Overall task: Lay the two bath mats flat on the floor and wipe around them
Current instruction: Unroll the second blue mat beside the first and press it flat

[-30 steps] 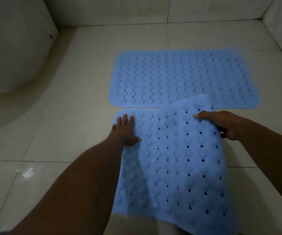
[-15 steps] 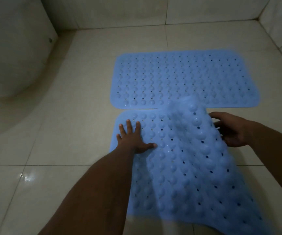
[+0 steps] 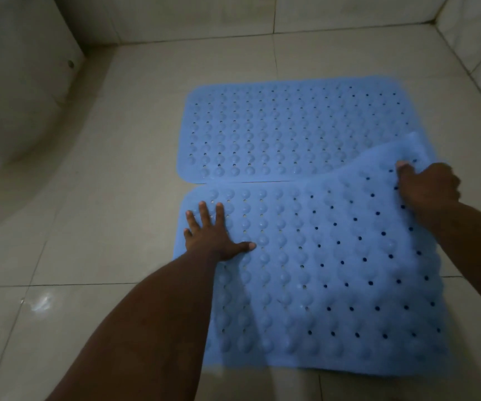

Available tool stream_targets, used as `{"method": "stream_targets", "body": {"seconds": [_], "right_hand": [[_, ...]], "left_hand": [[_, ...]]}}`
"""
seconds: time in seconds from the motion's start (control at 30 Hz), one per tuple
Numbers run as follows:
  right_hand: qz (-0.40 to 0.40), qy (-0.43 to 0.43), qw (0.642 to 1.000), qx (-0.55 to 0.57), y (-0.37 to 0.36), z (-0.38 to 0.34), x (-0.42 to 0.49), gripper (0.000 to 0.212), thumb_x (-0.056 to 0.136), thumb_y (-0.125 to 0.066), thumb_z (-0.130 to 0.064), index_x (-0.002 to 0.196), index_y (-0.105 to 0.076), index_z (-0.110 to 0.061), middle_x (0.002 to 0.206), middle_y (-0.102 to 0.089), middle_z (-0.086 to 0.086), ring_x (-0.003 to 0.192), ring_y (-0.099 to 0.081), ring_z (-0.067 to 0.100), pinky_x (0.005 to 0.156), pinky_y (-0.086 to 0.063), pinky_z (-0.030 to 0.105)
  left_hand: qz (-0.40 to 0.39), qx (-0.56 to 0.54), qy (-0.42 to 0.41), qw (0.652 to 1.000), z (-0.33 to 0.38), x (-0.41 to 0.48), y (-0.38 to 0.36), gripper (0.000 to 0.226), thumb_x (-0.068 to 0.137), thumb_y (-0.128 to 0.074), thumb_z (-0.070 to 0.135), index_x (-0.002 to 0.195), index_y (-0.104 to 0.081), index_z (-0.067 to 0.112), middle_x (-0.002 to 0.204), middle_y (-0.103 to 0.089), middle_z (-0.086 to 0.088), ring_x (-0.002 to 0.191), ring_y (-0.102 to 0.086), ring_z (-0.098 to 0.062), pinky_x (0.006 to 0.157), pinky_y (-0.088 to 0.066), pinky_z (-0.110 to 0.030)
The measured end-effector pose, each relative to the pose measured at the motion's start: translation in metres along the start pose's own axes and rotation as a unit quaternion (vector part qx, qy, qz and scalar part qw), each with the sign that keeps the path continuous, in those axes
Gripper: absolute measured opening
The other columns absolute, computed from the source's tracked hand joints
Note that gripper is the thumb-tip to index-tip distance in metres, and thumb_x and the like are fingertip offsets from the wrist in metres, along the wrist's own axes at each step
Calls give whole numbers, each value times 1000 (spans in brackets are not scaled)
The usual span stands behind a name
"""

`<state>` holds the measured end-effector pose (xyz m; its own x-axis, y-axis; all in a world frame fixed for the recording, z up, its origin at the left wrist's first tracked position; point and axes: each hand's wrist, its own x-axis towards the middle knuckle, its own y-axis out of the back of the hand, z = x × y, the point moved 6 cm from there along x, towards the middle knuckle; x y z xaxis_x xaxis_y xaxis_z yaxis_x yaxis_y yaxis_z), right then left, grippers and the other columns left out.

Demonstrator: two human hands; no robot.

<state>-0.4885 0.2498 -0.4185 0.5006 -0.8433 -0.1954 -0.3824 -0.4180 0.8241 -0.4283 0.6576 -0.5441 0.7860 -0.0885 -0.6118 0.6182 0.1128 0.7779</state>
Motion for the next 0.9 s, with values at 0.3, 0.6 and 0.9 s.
{"method": "stream_targets", "body": {"seconds": [0.3, 0.6, 0.9], "right_hand": [[22, 60, 998, -23, 2, 15, 0, 91, 74, -60, -78, 133, -35, -14, 137, -51, 21, 124, -52, 43, 107, -35, 58], [-61, -32, 995, -70, 5, 29, 16, 66, 72, -48, -58, 117, -64, -12, 124, -64, 19, 116, -57, 45, 105, -42, 53], [-143, 28, 987, -73, -12, 27, 14, 68, 76, -82, -39, 128, -58, -1, 131, -61, 22, 120, -58, 41, 98, -50, 44]], "left_hand": [[0, -9, 9, 1000, 1, 1, 0, 141, 59, -57, 96, 156, 25, 35, 161, 39, -5, 148, 31, -43, 121, 0, -62], [-9, -9, 11, 1000, 3, 1, 1, 141, 59, -57, 96, 155, 27, 35, 158, 43, -5, 145, 34, -44, 120, 5, -63], [-20, -8, 17, 1000, 2, 4, -1, 144, 55, -56, 98, 153, 29, 37, 157, 45, -5, 145, 35, -45, 121, 4, -64]]}}
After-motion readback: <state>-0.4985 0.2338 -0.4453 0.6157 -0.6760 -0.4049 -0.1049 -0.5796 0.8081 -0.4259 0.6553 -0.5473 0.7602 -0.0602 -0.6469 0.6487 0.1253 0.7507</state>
